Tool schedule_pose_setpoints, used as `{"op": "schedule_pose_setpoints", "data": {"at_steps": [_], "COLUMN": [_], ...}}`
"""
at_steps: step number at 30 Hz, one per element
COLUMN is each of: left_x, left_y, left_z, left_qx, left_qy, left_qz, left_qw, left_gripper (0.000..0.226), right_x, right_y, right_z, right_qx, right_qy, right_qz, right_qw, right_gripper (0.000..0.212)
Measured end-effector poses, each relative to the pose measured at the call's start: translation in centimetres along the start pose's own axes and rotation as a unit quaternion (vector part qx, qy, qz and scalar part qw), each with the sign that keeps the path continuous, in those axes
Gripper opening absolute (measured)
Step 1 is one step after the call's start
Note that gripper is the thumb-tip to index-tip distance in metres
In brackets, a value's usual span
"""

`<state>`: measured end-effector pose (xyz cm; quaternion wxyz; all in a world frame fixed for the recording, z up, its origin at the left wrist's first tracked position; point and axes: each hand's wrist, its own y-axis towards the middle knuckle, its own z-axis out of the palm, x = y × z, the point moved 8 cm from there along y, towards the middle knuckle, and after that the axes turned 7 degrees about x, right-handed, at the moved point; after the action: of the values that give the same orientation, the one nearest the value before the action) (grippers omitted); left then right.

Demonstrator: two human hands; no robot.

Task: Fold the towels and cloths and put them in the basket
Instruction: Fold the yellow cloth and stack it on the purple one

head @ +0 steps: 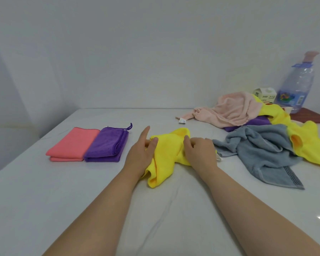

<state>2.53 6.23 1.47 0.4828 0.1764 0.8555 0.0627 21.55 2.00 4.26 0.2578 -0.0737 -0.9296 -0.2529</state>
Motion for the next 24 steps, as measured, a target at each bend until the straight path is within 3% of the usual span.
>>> {"op": "schedule_pose_setpoints", "data": {"at_steps": [2, 4, 6, 9, 13, 16, 19, 22, 24], "left_x": [-0.3, -0.8, -0.8, -1.1, -2.6, -3.1, -1.9, -1.2, -1.9], "left_y": [0.3, 0.3, -0.1, -0.2, -0.1, -0.6, -0.2, -0.1, -0.2], "left_z": [0.5, 2.3, 3.7, 3.7, 2.4, 1.3, 0.3, 0.0, 0.1], "left_qx": [0.024, 0.088, 0.140, 0.140, 0.076, 0.038, 0.028, 0.071, 0.097], "left_qy": [0.104, 0.251, 0.312, 0.260, 0.211, 0.176, 0.133, 0.145, 0.165], "left_qz": [0.039, 0.081, 0.104, 0.096, 0.097, 0.063, -0.032, -0.108, -0.098], "left_qw": [0.993, 0.961, 0.934, 0.951, 0.970, 0.982, 0.990, 0.981, 0.977], "left_gripper": [0.084, 0.088, 0.069, 0.036, 0.059, 0.062, 0.034, 0.072, 0.075], "right_x": [0.1, -1.0, -2.7, -3.1, -2.9, -2.1, -0.7, 0.5, 1.0], "right_y": [-0.1, 0.1, 0.1, 0.3, 0.5, 0.0, -0.7, -1.7, -2.5], "right_z": [-0.6, 1.3, 3.1, 3.2, 2.8, 3.0, 2.5, 0.9, -0.4], "right_qx": [-0.060, 0.019, 0.114, 0.137, 0.142, 0.175, 0.176, 0.134, 0.111], "right_qy": [-0.061, -0.142, -0.172, -0.172, -0.191, -0.168, -0.071, 0.047, 0.098], "right_qz": [-0.028, 0.009, 0.065, 0.077, 0.080, 0.057, 0.021, 0.008, 0.015], "right_qw": [0.996, 0.990, 0.976, 0.972, 0.968, 0.968, 0.982, 0.990, 0.989], "right_gripper": [0.029, 0.036, 0.055, 0.069, 0.070, 0.051, 0.017, 0.031, 0.030]}}
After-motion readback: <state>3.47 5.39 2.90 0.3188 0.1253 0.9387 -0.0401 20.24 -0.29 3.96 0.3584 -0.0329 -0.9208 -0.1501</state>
